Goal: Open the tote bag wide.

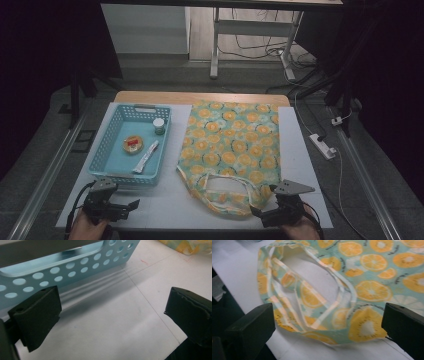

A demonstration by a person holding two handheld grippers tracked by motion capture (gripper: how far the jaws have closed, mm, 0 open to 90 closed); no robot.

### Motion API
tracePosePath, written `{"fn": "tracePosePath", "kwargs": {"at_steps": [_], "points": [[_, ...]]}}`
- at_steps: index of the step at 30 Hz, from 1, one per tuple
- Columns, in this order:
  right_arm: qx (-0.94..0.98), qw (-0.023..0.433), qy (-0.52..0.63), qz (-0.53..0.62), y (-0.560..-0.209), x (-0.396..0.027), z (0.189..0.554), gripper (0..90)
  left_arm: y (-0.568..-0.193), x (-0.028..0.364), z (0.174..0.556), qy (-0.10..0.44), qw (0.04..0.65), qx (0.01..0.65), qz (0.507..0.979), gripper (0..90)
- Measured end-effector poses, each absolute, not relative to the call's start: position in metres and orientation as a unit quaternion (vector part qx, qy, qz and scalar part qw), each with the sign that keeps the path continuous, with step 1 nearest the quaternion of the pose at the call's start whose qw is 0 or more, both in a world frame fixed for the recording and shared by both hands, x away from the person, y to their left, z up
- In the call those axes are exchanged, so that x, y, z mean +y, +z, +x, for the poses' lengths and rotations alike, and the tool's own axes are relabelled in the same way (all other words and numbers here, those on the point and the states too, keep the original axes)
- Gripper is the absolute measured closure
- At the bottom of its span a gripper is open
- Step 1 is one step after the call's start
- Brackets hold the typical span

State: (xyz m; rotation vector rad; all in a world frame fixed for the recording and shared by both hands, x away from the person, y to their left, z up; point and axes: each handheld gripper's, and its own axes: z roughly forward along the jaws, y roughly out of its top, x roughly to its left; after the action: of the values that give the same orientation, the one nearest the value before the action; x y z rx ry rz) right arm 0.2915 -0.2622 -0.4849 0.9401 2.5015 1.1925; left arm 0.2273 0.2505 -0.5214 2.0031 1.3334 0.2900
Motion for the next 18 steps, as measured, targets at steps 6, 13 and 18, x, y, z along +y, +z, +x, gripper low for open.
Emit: {"fn": "tracePosePath", "kwargs": {"at_steps": [6, 13, 18], "points": [[0.85, 0.094, 0.41, 0.316, -0.485, -0.257, 0.292, 0.0, -0.521, 0.251, 0.227, 0.112, 0.352, 0.515, 0.774, 0.7], [0.858, 0.085, 0.409, 0.298, -0.486, -0.242, 0.288, 0.0, -0.521, 0.25, 0.227, 0.111, 0.351, 0.515, 0.774, 0.7], [0.867, 0.083, 0.403, 0.281, -0.487, -0.229, 0.285, 0.0, -0.521, 0.251, 0.227, 0.112, 0.352, 0.515, 0.774, 0.7]]}}
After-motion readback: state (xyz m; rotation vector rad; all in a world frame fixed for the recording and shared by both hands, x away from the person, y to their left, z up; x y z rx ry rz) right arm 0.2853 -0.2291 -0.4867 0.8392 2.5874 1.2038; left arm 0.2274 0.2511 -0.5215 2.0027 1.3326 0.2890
